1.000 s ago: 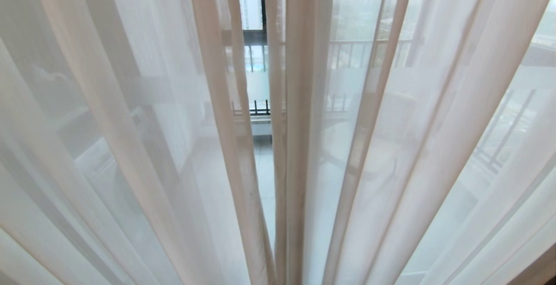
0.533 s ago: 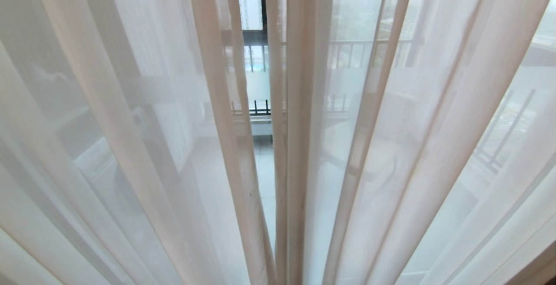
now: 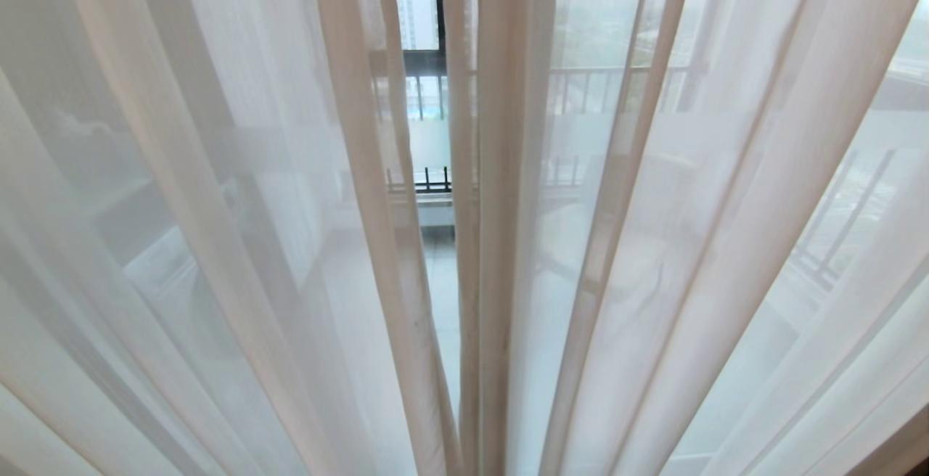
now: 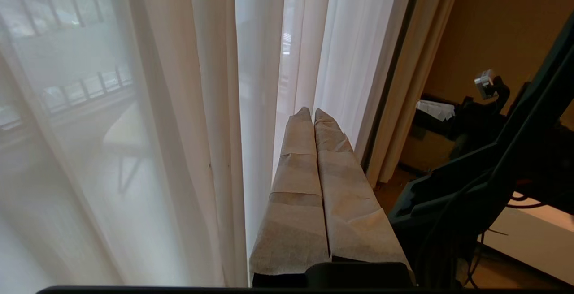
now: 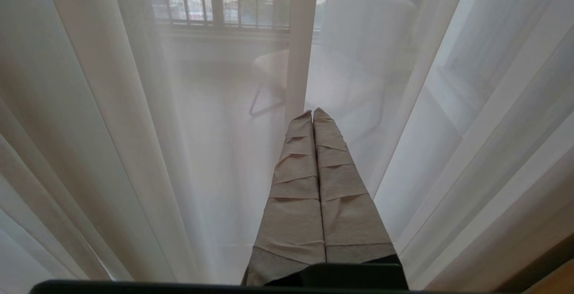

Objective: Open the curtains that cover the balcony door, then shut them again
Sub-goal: Pull the outer curtains open on both sides

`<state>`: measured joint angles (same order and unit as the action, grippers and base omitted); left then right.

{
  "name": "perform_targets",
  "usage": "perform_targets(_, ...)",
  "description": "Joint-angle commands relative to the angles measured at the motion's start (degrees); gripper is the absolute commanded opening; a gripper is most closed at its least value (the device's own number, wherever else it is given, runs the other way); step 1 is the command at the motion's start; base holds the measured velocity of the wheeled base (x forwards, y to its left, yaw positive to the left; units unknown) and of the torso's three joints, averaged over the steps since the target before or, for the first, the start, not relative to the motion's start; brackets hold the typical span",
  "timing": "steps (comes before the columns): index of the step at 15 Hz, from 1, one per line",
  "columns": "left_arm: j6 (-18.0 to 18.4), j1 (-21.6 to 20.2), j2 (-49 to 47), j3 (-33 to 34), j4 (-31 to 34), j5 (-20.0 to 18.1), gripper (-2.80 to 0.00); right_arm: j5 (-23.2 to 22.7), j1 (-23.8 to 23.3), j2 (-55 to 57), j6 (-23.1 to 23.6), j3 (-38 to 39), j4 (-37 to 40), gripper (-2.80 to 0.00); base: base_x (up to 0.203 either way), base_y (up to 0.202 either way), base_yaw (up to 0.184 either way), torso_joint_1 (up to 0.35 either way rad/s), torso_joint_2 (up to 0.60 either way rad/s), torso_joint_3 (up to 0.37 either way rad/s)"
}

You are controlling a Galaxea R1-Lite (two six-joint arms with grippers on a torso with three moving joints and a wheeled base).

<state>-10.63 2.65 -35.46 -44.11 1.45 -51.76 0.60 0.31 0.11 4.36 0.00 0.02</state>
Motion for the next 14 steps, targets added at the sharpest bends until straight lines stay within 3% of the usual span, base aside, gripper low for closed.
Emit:
perform_targets(1, -0.04, 0.35, -6.98, -3.73, 0.04, -1.55, -2.80, 0.02, 0.04, -0.02, 0.04, 0.00, -0.02, -2.80, 0.000, 0.000, 0.000, 0.000, 0.00, 0.000)
perform_targets(5, 0.19, 1.26, -12.87, -8.63, 0.10, -1.70, -2.80, 0.02, 0.04, -0.02, 0.04, 0.00, -0.02, -2.80, 0.000, 0.000, 0.000, 0.000, 0.00, 0.000)
perform_targets(8, 0.72, 6.60, -18.01, -12.58, 0.13, 1.01, -2.80, 0.02, 0.04, -0.02, 0.04, 0.00, -0.02, -2.80, 0.000, 0.000, 0.000, 0.000, 0.00, 0.000)
perform_targets(11, 1.50, 18.50, -23.65, -17.07, 0.13, 12.46, -2.80, 0.02, 0.04, -0.02, 0.04, 0.00, -0.02, -2.80, 0.000, 0.000, 0.000, 0.000, 0.00, 0.000)
perform_targets(12, 1.74, 23.34, -25.68, -18.59, 0.13, 18.08, -2.80, 0.02, 0.04, -0.02, 0.04, 0.00, -0.02, -2.80, 0.000, 0.000, 0.000, 0.000, 0.00, 0.000)
perform_targets(14, 2.95, 32.68, -30.37, -21.76, 0.08, 34.35, -2.80, 0.02, 0.04, -0.02, 0.04, 0.00, -0.02, -2.80, 0.000, 0.000, 0.000, 0.000, 0.00, 0.000)
